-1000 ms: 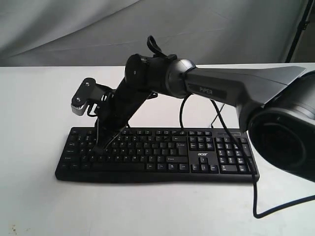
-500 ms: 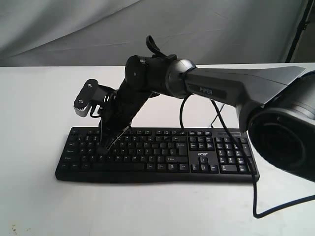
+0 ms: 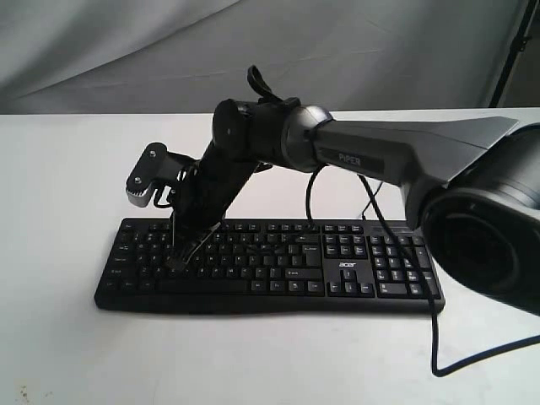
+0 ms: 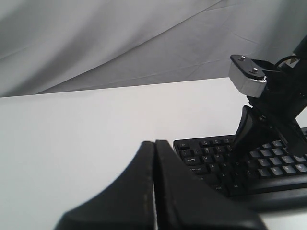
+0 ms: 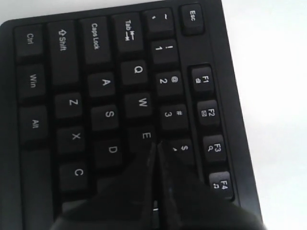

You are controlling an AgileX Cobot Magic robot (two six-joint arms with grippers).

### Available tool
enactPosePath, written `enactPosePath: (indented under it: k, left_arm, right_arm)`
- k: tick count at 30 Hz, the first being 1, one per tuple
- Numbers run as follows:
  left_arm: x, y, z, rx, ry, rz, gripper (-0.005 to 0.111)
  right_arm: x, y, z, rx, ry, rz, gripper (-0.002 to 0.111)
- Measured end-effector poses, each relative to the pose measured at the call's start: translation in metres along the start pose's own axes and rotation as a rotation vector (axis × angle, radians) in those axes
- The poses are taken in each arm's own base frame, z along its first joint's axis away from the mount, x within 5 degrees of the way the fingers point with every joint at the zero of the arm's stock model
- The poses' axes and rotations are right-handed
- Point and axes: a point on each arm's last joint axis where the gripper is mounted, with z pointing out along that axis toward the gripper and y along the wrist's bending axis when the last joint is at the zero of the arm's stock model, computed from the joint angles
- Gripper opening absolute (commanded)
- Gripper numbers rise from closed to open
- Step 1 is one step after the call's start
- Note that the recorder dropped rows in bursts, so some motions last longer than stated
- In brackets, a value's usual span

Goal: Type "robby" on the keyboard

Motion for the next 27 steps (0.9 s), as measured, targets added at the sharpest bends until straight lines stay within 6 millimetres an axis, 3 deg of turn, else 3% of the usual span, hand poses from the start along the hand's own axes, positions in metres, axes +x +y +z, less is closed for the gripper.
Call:
enactPosePath:
  k: [23,27]
  left_arm:
    - [0.0000,0.0000,0.0000,0.000,0.000,0.000,0.000]
    - [0.0000,0.0000,0.0000,0.000,0.000,0.000,0.000]
  right_arm:
    - [0.0011,0.0000,0.0022,-0.004,0.004,-0.003,0.000]
    - [-0.0019,0.0008,-0.0050,-0.004,0.001,-0.009,0.000]
